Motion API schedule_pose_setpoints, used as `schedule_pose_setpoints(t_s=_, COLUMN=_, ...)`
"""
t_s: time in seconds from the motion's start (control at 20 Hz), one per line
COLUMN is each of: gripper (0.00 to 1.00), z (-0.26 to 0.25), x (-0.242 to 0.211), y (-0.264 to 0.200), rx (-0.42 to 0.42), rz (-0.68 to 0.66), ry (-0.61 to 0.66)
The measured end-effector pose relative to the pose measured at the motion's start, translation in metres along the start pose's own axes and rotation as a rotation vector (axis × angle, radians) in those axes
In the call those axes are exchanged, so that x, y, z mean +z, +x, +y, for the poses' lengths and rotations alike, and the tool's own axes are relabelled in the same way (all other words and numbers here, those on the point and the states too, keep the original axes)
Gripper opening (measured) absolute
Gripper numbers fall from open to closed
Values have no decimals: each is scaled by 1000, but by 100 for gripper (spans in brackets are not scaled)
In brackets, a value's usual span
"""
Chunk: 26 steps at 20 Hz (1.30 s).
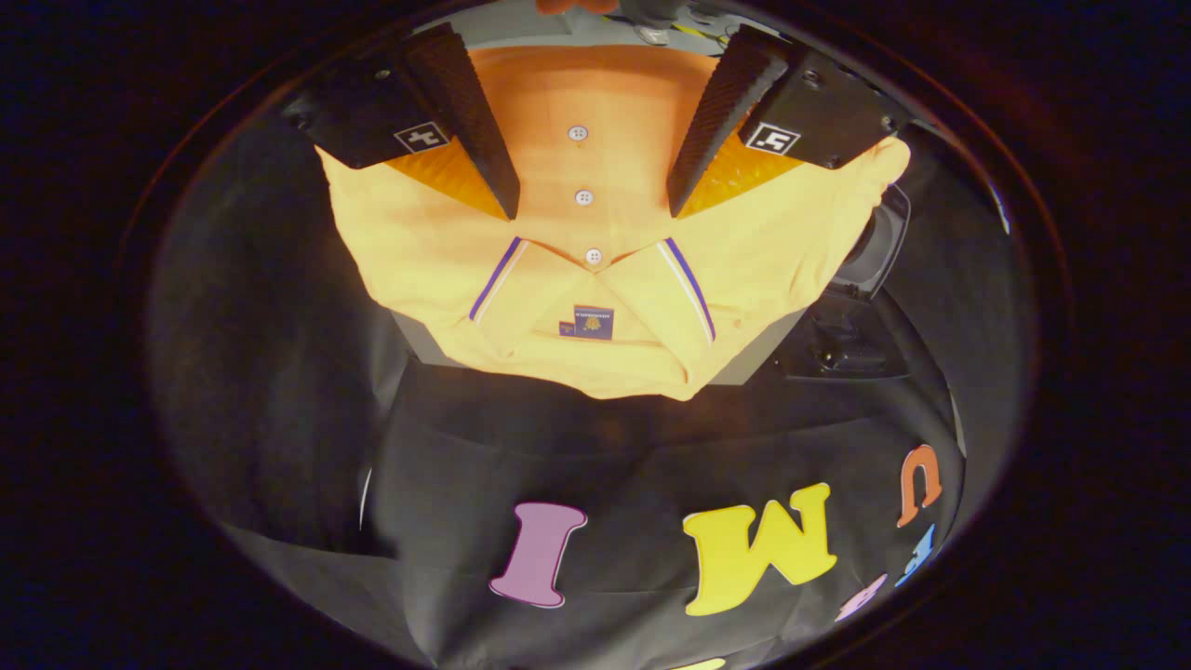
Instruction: Put the clothes into the washing machine and then close the washing machine lid.
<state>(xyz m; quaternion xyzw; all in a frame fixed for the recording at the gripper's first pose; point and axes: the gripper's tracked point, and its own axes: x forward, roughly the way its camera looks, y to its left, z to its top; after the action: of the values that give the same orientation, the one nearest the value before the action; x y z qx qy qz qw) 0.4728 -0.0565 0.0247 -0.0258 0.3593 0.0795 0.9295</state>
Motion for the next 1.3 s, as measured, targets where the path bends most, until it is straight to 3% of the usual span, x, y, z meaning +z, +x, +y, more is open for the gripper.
schedule_pose_setpoints(t_s=0.5, gripper=99, z=7, x=-5, y=6, rx=7, rz=101, ry=14)
schedule_pose_setpoints(t_s=0.65, gripper=76, z=18, x=1, y=3, rx=46, rz=99, ry=-13)
schedule_pose_setpoints(t_s=0.7, gripper=43, z=21, x=-1, y=4, rx=54, rz=98, ry=-6)
schedule_pose_setpoints(t_s=0.8, gripper=16, z=24, x=1, y=3, rx=57, rz=90, ry=33)
schedule_pose_setpoints(t_s=0.9, gripper=7, z=24, x=-1, y=2, rx=73, rz=107, ry=62)
schedule_pose_setpoints(t_s=1.05, gripper=6, z=24, x=0, y=1, rx=78, rz=115, ry=115)
schedule_pose_setpoints(t_s=1.3, gripper=6, z=34, x=16, y=-13, rx=58, rz=79, ry=81)
